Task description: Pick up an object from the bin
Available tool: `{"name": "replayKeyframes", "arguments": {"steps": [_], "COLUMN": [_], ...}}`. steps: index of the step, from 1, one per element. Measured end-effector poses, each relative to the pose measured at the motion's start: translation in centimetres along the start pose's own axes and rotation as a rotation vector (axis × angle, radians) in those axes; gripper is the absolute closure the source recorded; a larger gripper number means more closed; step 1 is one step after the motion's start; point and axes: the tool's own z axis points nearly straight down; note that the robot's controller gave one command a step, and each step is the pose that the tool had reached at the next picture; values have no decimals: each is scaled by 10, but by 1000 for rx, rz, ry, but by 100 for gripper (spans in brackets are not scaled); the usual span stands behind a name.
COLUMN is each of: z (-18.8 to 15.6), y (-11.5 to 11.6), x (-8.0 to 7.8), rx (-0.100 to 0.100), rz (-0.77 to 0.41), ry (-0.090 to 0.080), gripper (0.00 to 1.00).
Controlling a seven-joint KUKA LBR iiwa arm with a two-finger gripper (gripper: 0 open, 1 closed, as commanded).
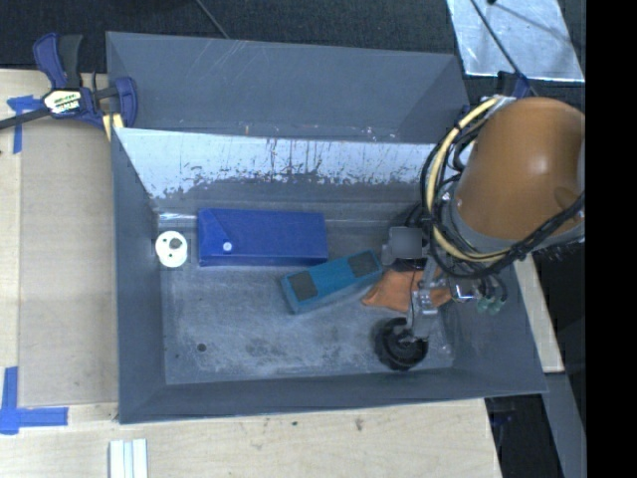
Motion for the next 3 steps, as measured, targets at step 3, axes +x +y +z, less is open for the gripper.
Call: {"name": "replayKeyframes", "arguments": {"steps": [3], "z": [74], "y": [-1], "x": [-83], "rx": [1], "rz": [-41], "ry": [-14], "gripper": [0]}}
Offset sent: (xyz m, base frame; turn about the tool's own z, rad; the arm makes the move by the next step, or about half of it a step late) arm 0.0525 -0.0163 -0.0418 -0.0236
